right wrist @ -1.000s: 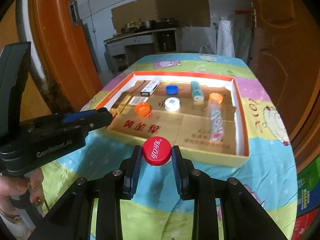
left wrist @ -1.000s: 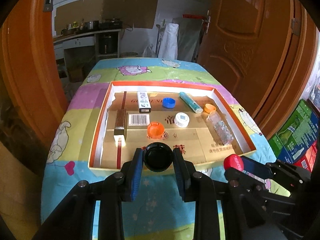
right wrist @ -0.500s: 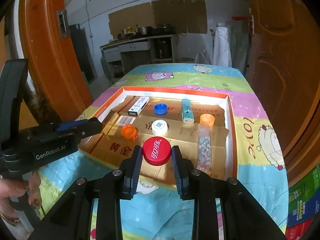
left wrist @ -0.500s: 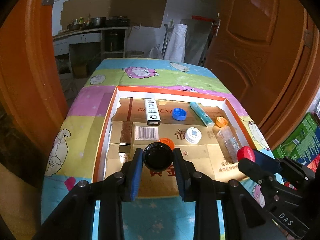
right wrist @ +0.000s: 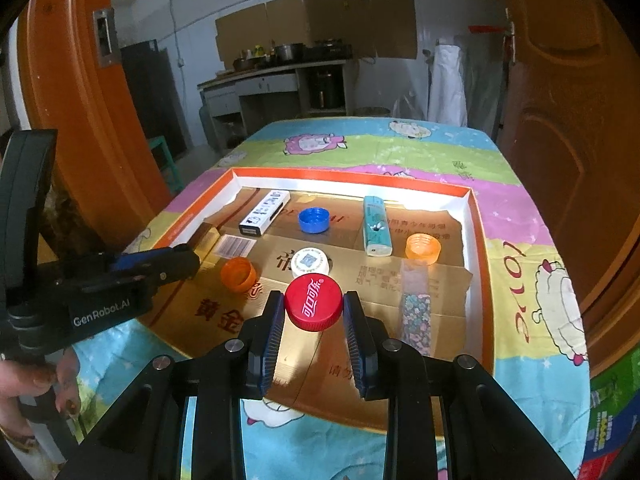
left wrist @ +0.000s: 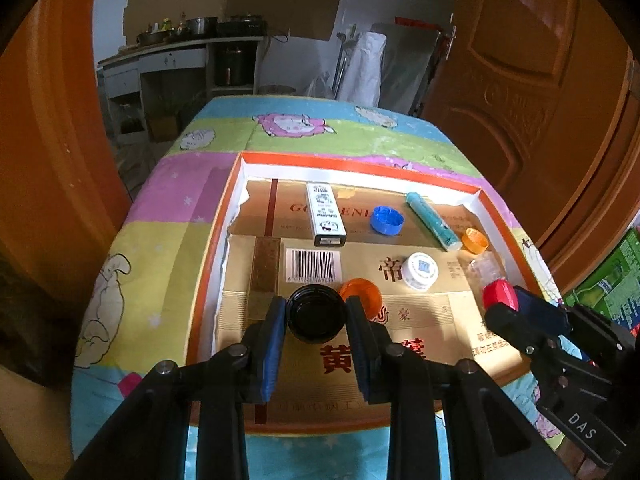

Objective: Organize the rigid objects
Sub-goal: 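Carry the black and red caps into the tray box and open both grippers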

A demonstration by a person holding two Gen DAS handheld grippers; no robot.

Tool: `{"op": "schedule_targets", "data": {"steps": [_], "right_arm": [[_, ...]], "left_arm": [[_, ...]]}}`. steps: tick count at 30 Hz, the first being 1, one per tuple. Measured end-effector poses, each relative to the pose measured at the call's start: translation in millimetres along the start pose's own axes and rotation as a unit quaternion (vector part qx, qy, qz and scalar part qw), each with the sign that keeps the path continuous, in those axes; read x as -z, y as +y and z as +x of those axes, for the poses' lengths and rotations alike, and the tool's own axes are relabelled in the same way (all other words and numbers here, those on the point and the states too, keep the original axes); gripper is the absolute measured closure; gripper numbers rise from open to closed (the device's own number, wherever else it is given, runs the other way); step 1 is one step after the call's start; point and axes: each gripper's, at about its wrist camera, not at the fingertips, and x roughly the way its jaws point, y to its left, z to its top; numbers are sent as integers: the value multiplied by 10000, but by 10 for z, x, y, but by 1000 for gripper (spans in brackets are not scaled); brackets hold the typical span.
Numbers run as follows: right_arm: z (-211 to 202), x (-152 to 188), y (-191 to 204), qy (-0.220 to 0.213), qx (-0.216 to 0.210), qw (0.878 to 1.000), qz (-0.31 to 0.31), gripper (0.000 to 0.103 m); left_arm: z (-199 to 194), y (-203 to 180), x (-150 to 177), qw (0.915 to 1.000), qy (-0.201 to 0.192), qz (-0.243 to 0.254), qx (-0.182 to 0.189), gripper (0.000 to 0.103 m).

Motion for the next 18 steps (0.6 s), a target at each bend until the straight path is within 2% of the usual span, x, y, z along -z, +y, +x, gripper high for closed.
{"op": "schedule_targets", "data": {"steps": [18], "right_arm": [[287, 44, -43, 294, 43, 9996, -11, 72]], "left_arm": [[231, -15, 81, 9995, 277, 149, -21, 72]]}}
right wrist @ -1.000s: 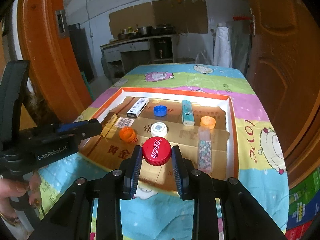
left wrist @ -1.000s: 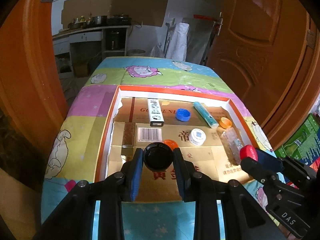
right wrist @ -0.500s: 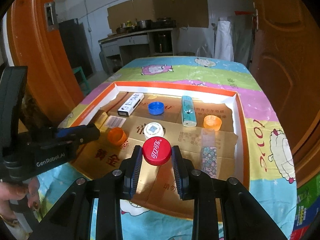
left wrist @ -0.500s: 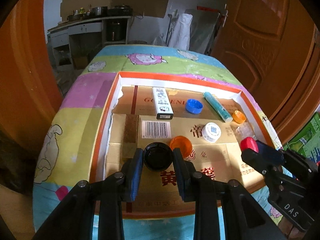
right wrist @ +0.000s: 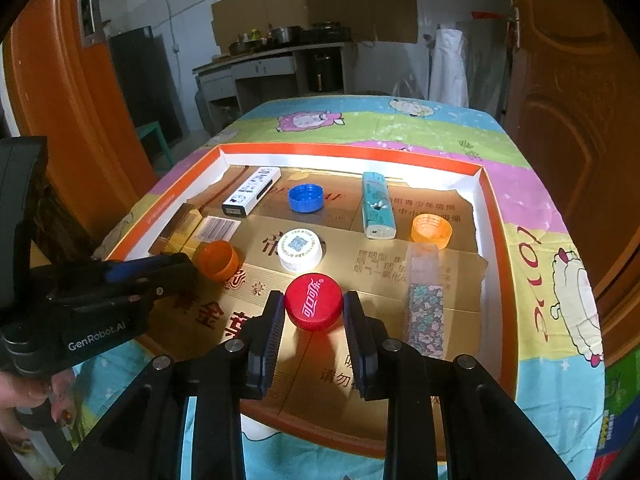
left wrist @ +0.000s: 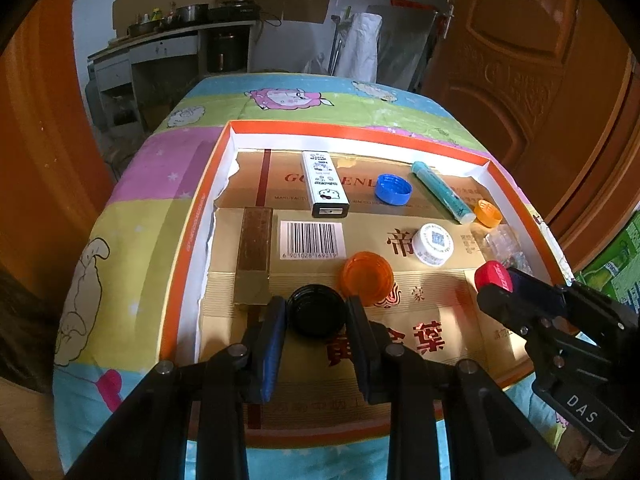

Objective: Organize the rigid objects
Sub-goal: 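Carry the black and red caps into the tray box and open both grippers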

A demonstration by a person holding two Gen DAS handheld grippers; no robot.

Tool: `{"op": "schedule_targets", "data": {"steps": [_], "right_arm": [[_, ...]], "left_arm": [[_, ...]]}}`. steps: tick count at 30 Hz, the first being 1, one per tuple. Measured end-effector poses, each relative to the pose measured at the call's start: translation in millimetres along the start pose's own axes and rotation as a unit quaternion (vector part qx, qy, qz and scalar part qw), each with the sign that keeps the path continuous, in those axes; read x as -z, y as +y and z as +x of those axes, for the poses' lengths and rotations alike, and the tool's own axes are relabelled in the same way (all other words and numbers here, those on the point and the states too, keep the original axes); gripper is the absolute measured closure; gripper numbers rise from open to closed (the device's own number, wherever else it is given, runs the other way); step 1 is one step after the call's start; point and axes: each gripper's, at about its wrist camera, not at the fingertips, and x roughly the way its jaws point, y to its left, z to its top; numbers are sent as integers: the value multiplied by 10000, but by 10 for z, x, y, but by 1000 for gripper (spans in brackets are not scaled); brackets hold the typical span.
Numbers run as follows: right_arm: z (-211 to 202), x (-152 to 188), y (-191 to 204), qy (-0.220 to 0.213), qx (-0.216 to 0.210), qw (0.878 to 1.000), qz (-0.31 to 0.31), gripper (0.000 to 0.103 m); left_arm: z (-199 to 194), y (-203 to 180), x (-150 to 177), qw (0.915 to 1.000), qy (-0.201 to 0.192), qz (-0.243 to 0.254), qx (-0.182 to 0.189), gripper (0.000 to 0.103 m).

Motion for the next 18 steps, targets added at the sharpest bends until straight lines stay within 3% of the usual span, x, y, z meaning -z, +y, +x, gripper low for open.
{"op": "schedule_targets", "data": {"steps": [18], "right_arm": [[184, 0, 55, 245, 151, 9995, -152, 72]], "left_arm": [[15, -14, 14, 10000, -70, 57, -12, 72]]}}
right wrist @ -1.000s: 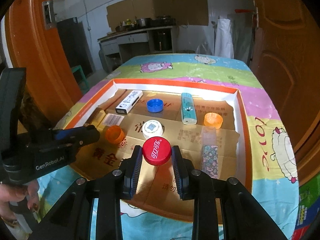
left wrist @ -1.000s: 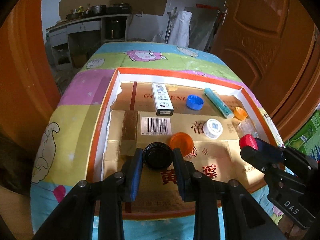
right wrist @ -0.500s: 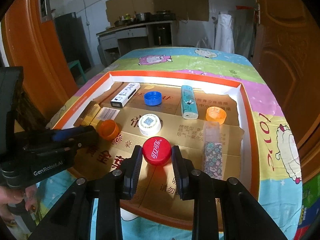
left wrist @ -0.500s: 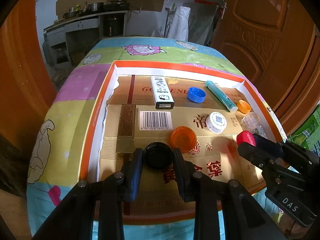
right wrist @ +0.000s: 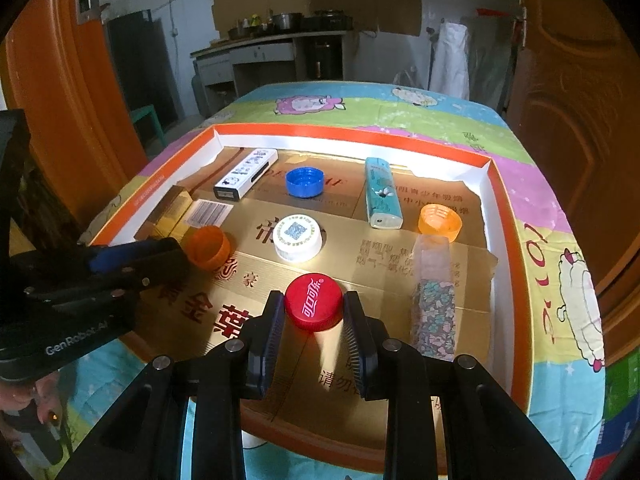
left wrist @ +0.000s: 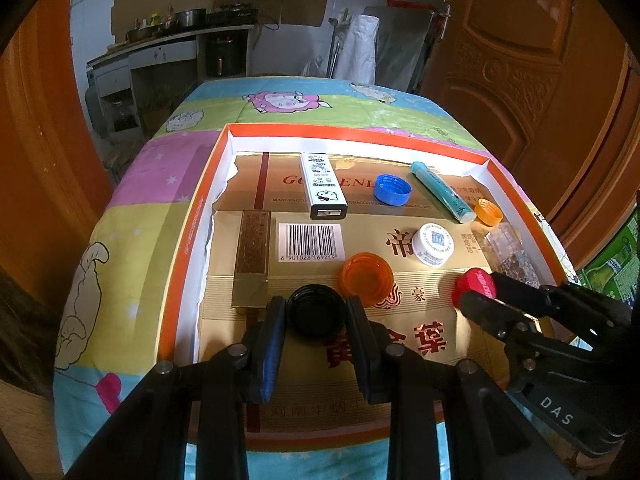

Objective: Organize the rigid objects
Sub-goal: 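Carry the black and red caps into the tray box and open both grippers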

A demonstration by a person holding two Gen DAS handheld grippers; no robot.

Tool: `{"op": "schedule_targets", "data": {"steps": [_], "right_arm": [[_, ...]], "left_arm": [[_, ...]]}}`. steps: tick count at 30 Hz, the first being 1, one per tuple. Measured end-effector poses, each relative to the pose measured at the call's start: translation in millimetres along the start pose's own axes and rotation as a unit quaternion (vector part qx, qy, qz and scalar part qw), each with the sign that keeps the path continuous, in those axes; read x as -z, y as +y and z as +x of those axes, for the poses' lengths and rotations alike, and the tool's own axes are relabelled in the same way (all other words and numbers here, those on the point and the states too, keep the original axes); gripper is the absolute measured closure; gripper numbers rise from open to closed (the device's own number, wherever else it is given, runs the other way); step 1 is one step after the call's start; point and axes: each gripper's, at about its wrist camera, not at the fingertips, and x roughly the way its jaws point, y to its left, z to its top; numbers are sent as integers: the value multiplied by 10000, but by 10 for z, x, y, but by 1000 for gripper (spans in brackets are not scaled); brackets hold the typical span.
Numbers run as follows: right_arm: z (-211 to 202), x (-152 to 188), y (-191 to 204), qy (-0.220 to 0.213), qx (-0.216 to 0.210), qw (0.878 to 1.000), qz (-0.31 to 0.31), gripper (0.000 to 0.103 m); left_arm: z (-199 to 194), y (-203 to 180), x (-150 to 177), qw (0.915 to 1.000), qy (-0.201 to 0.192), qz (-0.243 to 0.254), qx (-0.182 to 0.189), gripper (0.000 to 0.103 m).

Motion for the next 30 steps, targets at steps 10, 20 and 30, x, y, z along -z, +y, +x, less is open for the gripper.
{"op": "schedule_targets", "data": {"steps": [10, 20, 30], "right_arm": [[34, -4, 33, -5, 83, 9999, -88, 63], [-55, -7, 24, -86, 83, 9999, -73, 59], [-226, 21, 22, -175, 96, 9998, 32, 59]], "left_arm": [[-9, -19, 1, 10000, -41, 21, 13, 65], [-78, -3, -3, 9999, -121, -55, 2, 61], [-239, -30, 22, 9997, -219, -47, -34, 61]]}}
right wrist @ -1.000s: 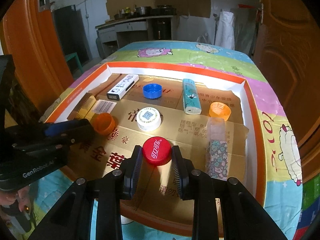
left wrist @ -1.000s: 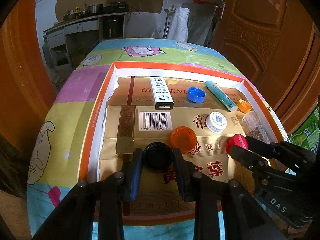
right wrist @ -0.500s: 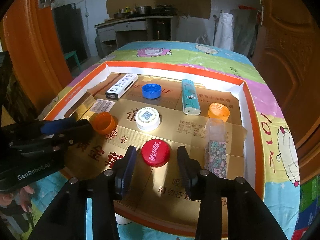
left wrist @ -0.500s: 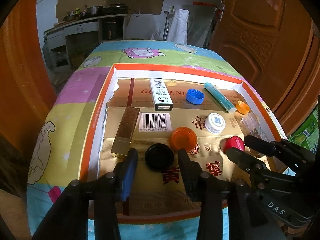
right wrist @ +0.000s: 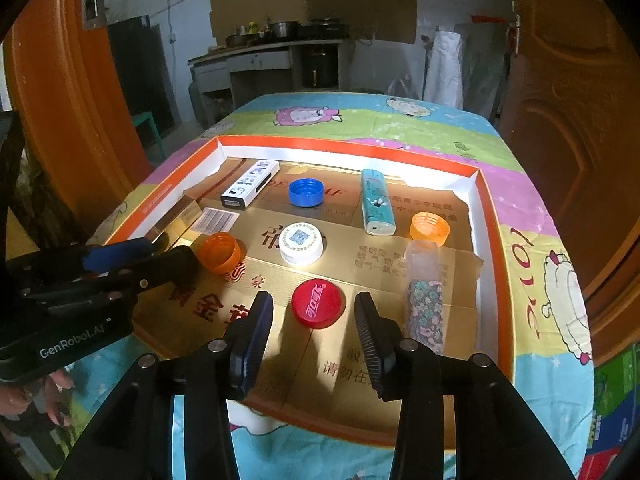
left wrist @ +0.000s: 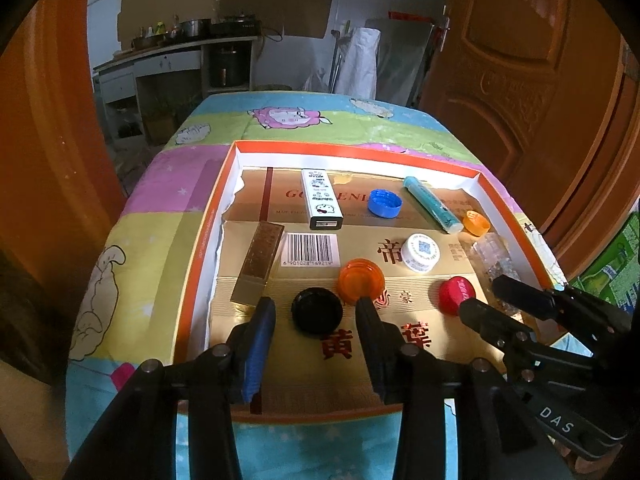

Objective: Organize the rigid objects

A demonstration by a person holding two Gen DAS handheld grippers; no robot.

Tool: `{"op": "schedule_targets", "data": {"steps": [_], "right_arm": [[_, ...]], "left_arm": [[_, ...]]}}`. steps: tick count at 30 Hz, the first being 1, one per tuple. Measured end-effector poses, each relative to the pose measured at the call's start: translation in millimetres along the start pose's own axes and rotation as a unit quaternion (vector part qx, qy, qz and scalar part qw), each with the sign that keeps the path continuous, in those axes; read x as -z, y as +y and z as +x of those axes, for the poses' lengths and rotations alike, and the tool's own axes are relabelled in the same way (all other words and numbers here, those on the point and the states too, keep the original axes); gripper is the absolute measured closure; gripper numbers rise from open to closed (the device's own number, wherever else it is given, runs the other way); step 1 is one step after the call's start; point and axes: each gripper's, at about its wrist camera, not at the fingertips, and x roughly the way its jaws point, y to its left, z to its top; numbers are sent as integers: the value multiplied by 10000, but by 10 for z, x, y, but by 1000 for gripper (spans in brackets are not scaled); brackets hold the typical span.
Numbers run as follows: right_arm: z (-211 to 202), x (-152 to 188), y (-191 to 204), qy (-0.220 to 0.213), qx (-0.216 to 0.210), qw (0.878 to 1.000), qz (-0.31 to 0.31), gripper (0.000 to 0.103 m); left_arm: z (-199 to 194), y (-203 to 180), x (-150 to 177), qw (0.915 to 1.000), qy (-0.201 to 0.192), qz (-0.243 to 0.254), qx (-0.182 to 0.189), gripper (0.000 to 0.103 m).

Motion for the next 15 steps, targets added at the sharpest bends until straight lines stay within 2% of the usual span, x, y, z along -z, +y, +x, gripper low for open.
{"op": "schedule_targets", "data": {"steps": [15], "right_arm": [[-369, 48, 50, -210, 74, 9996, 153, 59]], "left_arm": [[-342, -105, 36, 9998, -202, 61, 14, 61]]}}
